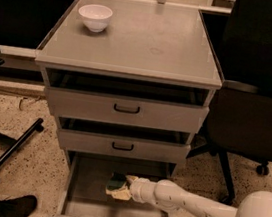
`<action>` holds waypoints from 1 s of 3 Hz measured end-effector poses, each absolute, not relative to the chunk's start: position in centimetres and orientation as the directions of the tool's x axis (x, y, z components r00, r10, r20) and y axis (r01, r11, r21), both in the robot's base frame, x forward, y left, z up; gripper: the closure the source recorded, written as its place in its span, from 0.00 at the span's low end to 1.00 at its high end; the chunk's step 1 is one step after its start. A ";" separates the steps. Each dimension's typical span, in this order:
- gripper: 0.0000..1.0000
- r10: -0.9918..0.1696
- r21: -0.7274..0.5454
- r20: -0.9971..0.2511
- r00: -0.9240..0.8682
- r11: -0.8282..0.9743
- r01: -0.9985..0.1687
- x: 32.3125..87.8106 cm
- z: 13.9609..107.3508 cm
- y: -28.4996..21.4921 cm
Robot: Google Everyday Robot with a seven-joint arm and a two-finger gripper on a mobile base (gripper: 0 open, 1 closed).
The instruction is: Place sponge into bottom drawer
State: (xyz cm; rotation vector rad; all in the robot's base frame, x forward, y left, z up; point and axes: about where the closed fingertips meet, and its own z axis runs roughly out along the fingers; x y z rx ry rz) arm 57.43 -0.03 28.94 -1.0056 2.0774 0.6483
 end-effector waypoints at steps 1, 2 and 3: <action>1.00 -0.441 0.143 -0.779 -0.447 0.569 -0.810 58.1 25.4 1.0; 1.00 -0.435 0.140 -0.765 -0.476 0.608 -0.781 59.9 17.0 3.3; 1.00 -0.429 0.150 -0.748 -0.506 0.634 -0.759 60.3 11.0 5.0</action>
Offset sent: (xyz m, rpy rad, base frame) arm 0.0433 0.0598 -0.2463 -0.0435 0.0476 -0.1594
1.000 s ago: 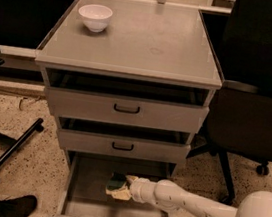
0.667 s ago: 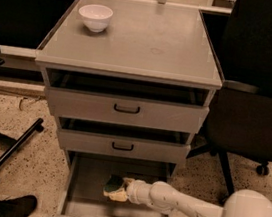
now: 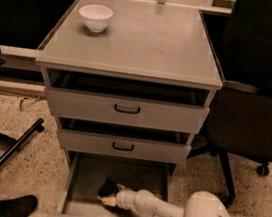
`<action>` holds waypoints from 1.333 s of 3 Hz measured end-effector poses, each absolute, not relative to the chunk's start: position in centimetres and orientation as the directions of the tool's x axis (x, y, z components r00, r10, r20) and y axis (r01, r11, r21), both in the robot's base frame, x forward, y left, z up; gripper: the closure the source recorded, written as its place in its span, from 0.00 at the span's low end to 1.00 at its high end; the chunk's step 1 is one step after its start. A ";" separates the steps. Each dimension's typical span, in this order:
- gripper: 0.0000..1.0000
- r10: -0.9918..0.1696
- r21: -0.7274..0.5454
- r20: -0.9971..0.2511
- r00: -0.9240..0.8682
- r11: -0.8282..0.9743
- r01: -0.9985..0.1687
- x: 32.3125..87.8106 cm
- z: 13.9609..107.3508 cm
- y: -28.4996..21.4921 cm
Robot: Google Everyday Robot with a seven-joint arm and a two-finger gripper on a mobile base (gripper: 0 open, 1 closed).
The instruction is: Place sponge into bottom drawer
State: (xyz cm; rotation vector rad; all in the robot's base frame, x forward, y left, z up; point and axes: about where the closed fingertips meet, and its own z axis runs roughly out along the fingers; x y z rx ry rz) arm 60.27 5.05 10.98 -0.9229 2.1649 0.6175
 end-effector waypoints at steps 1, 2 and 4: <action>1.00 -0.429 0.150 -0.748 -0.506 0.634 -0.759 60.2 11.3 5.0; 0.84 -0.429 0.151 -0.748 -0.506 0.634 -0.759 60.2 11.3 5.0; 0.37 -0.429 0.151 -0.748 -0.506 0.633 -0.759 60.2 11.3 5.1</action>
Offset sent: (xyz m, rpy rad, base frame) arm -0.0002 -0.0001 0.0031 0.0000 0.0000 0.0000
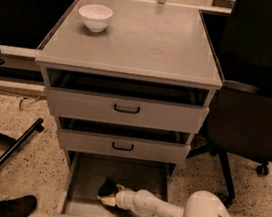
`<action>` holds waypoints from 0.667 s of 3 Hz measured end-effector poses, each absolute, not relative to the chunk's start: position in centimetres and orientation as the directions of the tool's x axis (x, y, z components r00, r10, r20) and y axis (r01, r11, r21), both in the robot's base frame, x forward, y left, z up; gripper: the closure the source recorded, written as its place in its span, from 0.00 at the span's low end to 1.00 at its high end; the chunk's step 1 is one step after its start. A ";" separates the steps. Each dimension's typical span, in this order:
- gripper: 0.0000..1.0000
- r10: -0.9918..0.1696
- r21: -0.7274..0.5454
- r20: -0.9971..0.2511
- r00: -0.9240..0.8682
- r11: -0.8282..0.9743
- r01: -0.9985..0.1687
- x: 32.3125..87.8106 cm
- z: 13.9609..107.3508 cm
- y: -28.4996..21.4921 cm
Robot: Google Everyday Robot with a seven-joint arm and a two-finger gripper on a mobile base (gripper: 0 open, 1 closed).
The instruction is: Place sponge into bottom drawer
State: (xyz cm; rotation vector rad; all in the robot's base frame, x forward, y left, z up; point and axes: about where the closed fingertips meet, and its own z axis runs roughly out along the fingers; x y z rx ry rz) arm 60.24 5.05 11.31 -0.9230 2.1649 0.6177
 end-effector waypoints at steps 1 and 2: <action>0.14 -0.429 0.151 -0.748 -0.506 0.633 -0.759 60.2 11.3 5.1; 0.00 -0.429 0.151 -0.748 -0.506 0.633 -0.759 60.2 11.3 5.1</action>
Offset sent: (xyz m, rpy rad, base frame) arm 0.0000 0.0000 0.0000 0.0000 0.0000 0.0000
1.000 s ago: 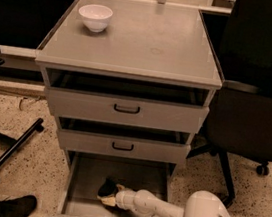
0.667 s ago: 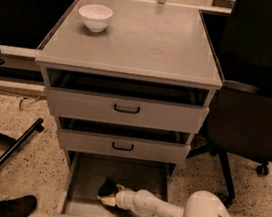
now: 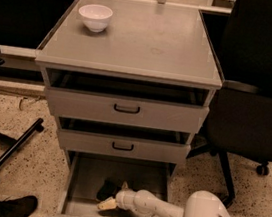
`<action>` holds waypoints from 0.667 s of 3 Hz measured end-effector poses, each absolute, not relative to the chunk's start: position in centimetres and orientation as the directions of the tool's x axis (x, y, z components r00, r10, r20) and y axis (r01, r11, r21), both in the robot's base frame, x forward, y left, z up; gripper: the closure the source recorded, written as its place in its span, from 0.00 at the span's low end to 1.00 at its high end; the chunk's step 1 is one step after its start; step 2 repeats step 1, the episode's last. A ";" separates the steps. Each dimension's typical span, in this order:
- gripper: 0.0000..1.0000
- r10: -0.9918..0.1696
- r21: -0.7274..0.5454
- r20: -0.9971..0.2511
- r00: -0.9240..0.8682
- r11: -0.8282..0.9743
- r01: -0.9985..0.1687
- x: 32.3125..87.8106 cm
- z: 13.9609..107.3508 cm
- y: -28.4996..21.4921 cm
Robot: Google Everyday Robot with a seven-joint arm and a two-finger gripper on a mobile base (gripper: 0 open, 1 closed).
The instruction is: Place sponge into bottom drawer
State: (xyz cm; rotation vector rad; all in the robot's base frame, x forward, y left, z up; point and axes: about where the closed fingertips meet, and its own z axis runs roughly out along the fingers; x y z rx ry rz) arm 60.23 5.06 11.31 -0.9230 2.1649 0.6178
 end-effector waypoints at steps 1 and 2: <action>0.00 -0.429 0.151 -0.748 -0.506 0.633 -0.759 60.2 11.3 5.1; 0.00 -0.429 0.151 -0.748 -0.506 0.633 -0.759 60.2 11.3 5.1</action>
Offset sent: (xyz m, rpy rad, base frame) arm 0.0000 0.0000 0.0000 0.0000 0.0000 0.0000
